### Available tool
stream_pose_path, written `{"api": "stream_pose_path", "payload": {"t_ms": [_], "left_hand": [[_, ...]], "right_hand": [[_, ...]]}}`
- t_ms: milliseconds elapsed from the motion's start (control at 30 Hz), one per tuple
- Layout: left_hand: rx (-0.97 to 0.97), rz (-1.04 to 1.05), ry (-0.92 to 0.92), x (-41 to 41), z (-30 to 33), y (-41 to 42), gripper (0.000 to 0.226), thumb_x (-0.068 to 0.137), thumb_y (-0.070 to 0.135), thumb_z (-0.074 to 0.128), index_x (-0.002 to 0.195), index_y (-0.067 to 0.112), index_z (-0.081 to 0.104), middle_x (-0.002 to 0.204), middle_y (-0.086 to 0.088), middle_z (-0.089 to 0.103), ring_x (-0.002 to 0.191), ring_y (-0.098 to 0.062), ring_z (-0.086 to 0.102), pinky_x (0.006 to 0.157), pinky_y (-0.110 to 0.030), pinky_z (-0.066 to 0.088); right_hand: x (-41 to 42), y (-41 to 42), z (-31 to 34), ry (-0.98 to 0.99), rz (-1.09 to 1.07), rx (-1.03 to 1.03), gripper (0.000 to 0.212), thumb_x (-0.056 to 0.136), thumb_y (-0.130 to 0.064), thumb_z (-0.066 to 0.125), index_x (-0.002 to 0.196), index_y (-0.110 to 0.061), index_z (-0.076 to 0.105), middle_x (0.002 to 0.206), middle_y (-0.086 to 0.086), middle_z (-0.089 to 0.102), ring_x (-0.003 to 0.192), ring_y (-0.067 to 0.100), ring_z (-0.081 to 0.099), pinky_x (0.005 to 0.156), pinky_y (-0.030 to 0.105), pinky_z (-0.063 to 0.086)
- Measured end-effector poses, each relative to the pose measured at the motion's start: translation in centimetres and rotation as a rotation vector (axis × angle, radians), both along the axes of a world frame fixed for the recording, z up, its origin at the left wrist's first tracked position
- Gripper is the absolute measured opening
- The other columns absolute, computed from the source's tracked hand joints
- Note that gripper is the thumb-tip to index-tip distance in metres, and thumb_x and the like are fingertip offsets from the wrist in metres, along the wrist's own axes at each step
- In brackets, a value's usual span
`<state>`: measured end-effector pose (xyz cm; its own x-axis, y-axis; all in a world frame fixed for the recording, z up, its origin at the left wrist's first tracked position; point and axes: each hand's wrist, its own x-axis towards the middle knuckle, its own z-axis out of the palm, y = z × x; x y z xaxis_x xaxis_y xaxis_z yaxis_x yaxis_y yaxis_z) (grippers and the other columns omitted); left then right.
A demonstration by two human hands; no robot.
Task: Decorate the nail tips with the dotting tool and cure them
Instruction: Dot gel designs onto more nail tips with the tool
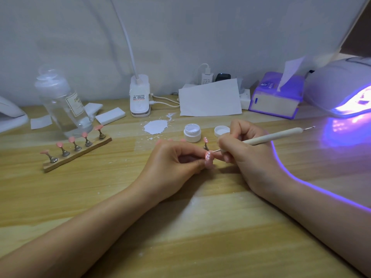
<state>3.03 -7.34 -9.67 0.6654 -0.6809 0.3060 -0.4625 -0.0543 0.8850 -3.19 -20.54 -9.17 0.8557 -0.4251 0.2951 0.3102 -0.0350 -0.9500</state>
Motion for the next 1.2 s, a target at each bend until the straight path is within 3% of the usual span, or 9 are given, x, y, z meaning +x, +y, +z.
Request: {"api": "stream_pose_path", "payload": {"t_ms": [33, 100, 167, 367, 567, 967, 1033, 1133, 1200], "left_hand": [[-0.001, 0.000, -0.006, 0.03, -0.01, 0.00, 0.014, 0.071, 0.007, 0.073, 0.084, 0.011, 0.075, 0.062, 0.010, 0.066, 0.059, 0.001, 0.057, 0.065, -0.014, 0.049], [0.007, -0.002, -0.052, 0.04, 0.02, -0.02, 0.014, 0.071, 0.001, 0.073, 0.084, 0.007, 0.074, 0.064, 0.011, 0.065, 0.060, 0.007, 0.057, 0.063, -0.008, 0.045], [0.015, -0.006, -0.093, -0.03, 0.04, 0.00, 0.016, 0.071, -0.003, 0.072, 0.084, 0.005, 0.074, 0.065, 0.012, 0.066, 0.061, 0.012, 0.056, 0.062, -0.004, 0.041], [0.011, -0.010, -0.094, -0.16, 0.08, -0.02, 0.023, 0.072, -0.010, 0.068, 0.084, 0.009, 0.072, 0.070, 0.014, 0.066, 0.063, 0.016, 0.057, 0.069, 0.002, 0.038], [0.019, 0.005, -0.064, 0.03, -0.15, -0.01, 0.016, 0.073, -0.009, 0.068, 0.080, 0.004, 0.073, 0.075, -0.001, 0.072, 0.066, 0.007, 0.062, 0.069, 0.000, 0.040], [0.013, -0.006, -0.066, -0.09, 0.01, -0.07, 0.015, 0.072, -0.008, 0.068, 0.082, 0.003, 0.073, 0.076, 0.002, 0.071, 0.067, 0.010, 0.060, 0.069, -0.001, 0.040], [0.015, -0.003, -0.072, -0.14, 0.06, -0.05, 0.017, 0.072, -0.008, 0.069, 0.082, 0.005, 0.073, 0.071, 0.009, 0.069, 0.065, 0.012, 0.059, 0.068, 0.000, 0.039], [0.009, 0.018, -0.068, -0.04, 0.02, -0.06, 0.013, 0.073, -0.002, 0.071, 0.080, 0.008, 0.074, 0.055, 0.017, 0.064, 0.060, 0.011, 0.057, 0.061, -0.005, 0.041], [-0.014, 0.032, -0.038, 0.04, -0.12, -0.06, 0.012, 0.073, 0.003, 0.073, 0.079, 0.013, 0.075, 0.064, 0.009, 0.068, 0.064, -0.002, 0.063, 0.064, -0.022, 0.052]], "right_hand": [[0.01, -0.01, 0.02, 0.000, 0.000, 0.007, 0.045, 0.071, 0.005, 0.058, 0.042, -0.023, 0.037, 0.035, -0.007, 0.040, 0.034, 0.003, 0.042, 0.058, 0.032, 0.047], [-0.06, 0.00, -0.02, -0.017, -0.004, -0.040, 0.039, 0.069, 0.001, 0.058, 0.045, -0.021, 0.036, 0.034, -0.007, 0.041, 0.034, 0.002, 0.042, 0.047, 0.016, 0.041], [-0.15, 0.10, 0.03, -0.026, 0.008, -0.069, 0.031, 0.065, -0.004, 0.056, 0.047, -0.017, 0.034, 0.034, -0.006, 0.041, 0.034, 0.003, 0.042, 0.041, 0.012, 0.035], [-0.29, 0.24, 0.06, -0.016, 0.057, -0.092, 0.039, 0.074, 0.016, 0.052, 0.051, -0.009, 0.033, 0.033, -0.008, 0.044, 0.033, 0.000, 0.047, 0.039, 0.009, 0.035], [-0.33, 0.49, 0.19, -0.003, 0.106, -0.060, 0.038, 0.076, 0.017, 0.052, 0.053, -0.008, 0.034, 0.035, -0.004, 0.047, 0.038, 0.005, 0.053, 0.040, 0.011, 0.039], [-0.32, 0.49, 0.05, 0.007, 0.071, -0.051, 0.040, 0.077, 0.018, 0.051, 0.052, -0.008, 0.034, 0.034, -0.006, 0.048, 0.035, 0.002, 0.051, 0.039, 0.009, 0.036], [-0.33, 0.53, 0.12, 0.004, 0.064, -0.050, 0.040, 0.077, 0.018, 0.051, 0.052, -0.008, 0.033, 0.034, -0.005, 0.047, 0.035, 0.003, 0.052, 0.039, 0.009, 0.037], [-0.31, 0.38, 0.14, -0.017, -0.019, -0.068, 0.038, 0.076, 0.011, 0.053, 0.051, -0.011, 0.034, 0.034, -0.005, 0.045, 0.036, 0.004, 0.052, 0.041, 0.010, 0.038], [-0.27, 0.22, 0.09, -0.037, -0.099, -0.066, 0.038, 0.078, 0.005, 0.058, 0.051, -0.012, 0.037, 0.034, -0.005, 0.044, 0.035, 0.002, 0.046, 0.043, 0.012, 0.040]]}}
